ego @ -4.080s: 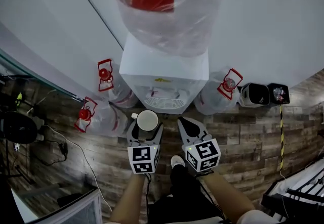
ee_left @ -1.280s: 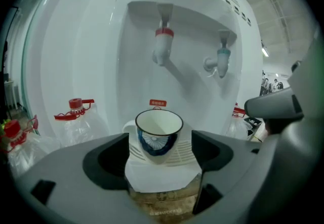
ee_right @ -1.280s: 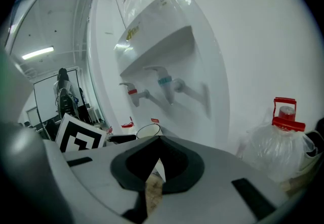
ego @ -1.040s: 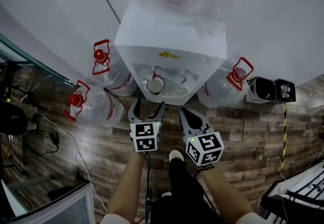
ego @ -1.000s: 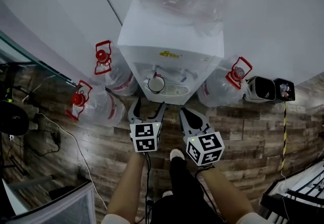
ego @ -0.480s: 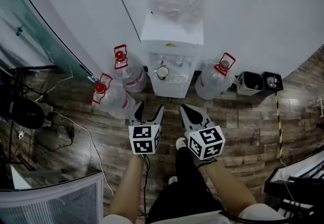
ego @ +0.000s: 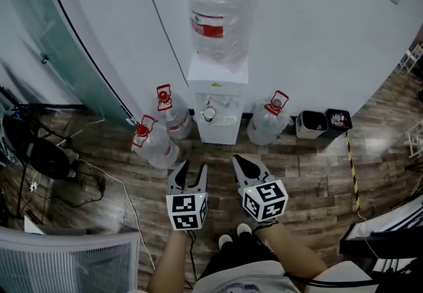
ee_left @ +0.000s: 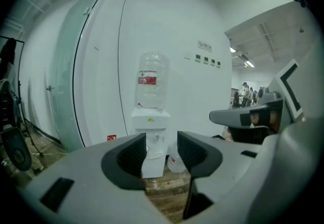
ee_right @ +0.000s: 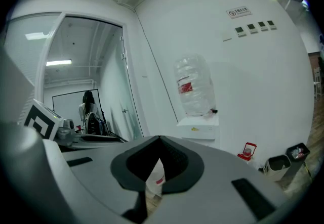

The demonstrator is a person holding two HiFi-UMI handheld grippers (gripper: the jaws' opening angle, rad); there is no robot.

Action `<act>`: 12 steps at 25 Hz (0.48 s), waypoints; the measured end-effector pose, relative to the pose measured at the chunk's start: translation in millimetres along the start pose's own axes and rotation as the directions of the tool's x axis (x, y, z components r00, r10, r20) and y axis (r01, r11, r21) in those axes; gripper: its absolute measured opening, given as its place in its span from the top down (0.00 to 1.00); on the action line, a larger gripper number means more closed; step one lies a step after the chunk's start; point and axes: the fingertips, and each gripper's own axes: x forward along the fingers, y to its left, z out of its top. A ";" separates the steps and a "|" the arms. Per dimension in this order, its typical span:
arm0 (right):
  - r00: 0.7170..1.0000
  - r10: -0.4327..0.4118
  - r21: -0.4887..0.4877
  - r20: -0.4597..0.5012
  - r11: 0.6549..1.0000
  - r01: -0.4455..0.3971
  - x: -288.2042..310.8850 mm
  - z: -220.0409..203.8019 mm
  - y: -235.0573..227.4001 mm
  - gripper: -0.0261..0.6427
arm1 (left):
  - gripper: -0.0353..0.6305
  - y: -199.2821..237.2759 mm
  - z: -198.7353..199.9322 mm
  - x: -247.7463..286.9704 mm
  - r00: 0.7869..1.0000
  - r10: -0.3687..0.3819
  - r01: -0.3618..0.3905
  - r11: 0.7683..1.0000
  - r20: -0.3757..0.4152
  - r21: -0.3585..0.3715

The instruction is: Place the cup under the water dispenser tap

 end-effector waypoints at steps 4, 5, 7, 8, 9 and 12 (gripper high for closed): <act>1.000 0.005 -0.015 0.029 1.000 -0.004 -30.2 28.3 2.1 0.93 | 0.64 -22.1 25.7 -28.9 1.000 0.009 -0.009 1.000 0.029 0.007; 0.999 0.007 -0.019 0.034 1.000 -0.006 -37.0 32.8 1.8 0.93 | 0.65 -27.6 28.1 -34.5 0.999 0.012 -0.012 1.000 0.030 0.012; 0.999 0.017 -0.029 0.043 0.999 -0.015 -48.6 40.3 2.3 0.93 | 0.69 -36.6 30.0 -45.2 0.999 0.022 -0.022 1.000 0.032 0.015; 0.999 0.023 -0.037 0.043 0.999 -0.021 -55.0 41.7 3.3 0.93 | 0.69 -41.0 28.2 -50.9 0.999 0.029 -0.030 0.999 0.030 0.015; 0.999 0.028 -0.046 0.039 0.999 -0.026 -62.7 41.2 4.2 0.93 | 0.70 -46.1 24.8 -56.7 0.999 0.036 -0.036 0.999 0.026 0.016; 0.999 0.044 -0.063 0.023 0.997 -0.043 -85.3 37.0 3.0 0.93 | 0.74 -62.3 17.1 -68.7 0.999 0.050 -0.051 0.998 0.016 0.031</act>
